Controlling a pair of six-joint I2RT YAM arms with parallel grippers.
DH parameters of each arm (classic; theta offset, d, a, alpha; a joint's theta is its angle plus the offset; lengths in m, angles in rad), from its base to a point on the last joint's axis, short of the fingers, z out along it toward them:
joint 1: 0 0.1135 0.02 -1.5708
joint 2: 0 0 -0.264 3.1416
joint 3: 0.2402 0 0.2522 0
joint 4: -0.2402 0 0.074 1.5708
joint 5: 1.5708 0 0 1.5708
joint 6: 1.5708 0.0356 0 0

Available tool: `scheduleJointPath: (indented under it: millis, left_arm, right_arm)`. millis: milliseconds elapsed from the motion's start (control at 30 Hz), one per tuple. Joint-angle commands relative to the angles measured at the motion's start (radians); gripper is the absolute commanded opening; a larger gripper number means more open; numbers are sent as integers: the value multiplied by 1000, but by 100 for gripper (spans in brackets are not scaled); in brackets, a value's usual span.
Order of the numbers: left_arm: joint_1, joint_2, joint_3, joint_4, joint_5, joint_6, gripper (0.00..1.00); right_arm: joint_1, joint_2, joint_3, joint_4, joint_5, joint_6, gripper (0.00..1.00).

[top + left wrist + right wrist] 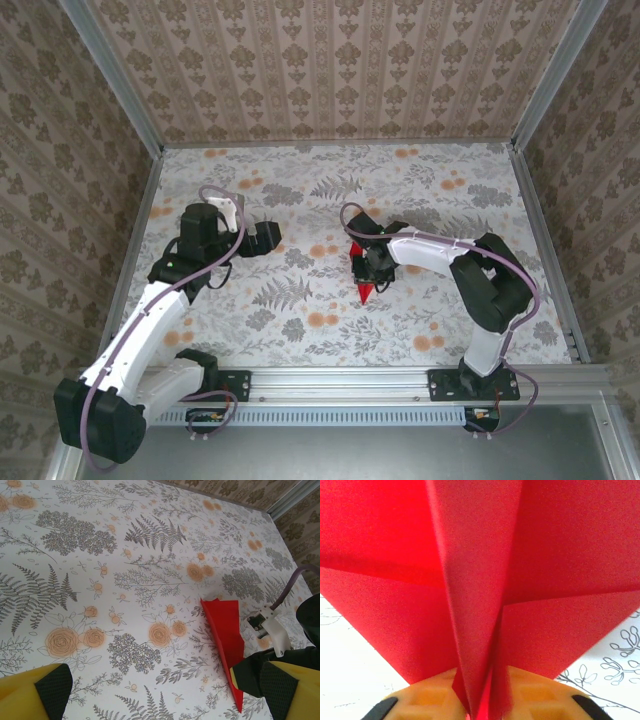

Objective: Fold a paper plane with a square sheet of paper (fold left side to right side)
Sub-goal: Pick up the paper plane at the center of the table, then place the paper plane at the top-center of the table.

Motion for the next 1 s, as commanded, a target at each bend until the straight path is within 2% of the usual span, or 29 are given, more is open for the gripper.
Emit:
scheduleJointPath:
  millis: [0,233,467,967]
  left_arm:
    - [9,0,22,-14,14,27,100]
    - [9,-1,34,-14,16,33,100]
    - [11,-2,47,-29,12,51,100]
    - [10,0,68,-72,3,108,100]
  right_arm:
    - [7,7,31,-8,12,3,15]
    - [7,-22,66,-67,45,-20,2]
    - [-14,-9,179,-156,88,-71,1]
    - [-153,339,685,-344,71,-213,1]
